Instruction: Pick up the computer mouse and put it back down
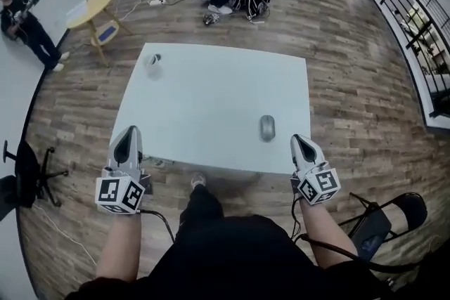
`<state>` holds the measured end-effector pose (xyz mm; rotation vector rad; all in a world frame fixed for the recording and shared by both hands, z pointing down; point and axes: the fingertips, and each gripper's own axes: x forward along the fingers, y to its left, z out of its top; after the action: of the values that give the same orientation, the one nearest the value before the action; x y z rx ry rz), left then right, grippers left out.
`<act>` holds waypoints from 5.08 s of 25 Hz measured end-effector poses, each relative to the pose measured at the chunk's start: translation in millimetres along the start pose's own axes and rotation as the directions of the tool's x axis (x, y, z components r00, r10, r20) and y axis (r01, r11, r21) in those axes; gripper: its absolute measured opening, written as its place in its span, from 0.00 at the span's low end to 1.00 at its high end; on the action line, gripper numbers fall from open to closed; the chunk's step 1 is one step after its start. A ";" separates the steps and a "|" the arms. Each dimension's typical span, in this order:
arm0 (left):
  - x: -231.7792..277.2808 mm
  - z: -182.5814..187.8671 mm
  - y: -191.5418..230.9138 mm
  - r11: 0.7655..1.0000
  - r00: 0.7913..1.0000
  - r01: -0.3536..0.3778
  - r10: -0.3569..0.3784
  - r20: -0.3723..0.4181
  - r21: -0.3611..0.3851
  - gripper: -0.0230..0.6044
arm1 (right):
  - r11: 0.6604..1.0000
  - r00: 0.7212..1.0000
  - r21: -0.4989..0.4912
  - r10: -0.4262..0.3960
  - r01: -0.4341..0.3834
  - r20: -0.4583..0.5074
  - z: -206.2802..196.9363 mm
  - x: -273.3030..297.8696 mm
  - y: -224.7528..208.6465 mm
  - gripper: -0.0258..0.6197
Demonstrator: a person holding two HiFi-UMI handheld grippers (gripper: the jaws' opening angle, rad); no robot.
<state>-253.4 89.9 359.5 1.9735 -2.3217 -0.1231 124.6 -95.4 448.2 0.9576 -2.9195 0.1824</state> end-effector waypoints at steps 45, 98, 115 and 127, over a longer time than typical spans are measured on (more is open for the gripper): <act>204.6 -79.6 -24.0 0.932 0.907 0.361 -0.346 -0.241 0.021 0.05 | 0.951 0.775 -0.038 -0.272 0.305 -0.570 -216.2 92.4 -34.9 0.70; 215.7 -114.4 -40.3 0.913 0.867 0.408 -0.388 -0.312 -0.002 0.05 | 0.925 0.726 -0.015 -0.308 0.380 -0.615 -208.4 91.8 -38.8 0.50; 229.1 -89.6 -44.3 0.917 0.890 0.398 -0.383 -0.247 0.012 0.05 | 0.915 0.768 -0.052 -0.366 0.400 -0.526 -140.0 97.7 -58.6 0.50; 235.9 -57.9 -52.2 0.916 0.907 0.400 -0.389 -0.162 0.034 0.05 | 0.927 0.803 -0.095 -0.363 0.363 -0.473 -70.8 97.7 -60.0 0.50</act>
<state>-233.0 -151.4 414.9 2.3696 -1.8294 0.0777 83.3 -191.3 533.4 1.2391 -2.2351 0.3428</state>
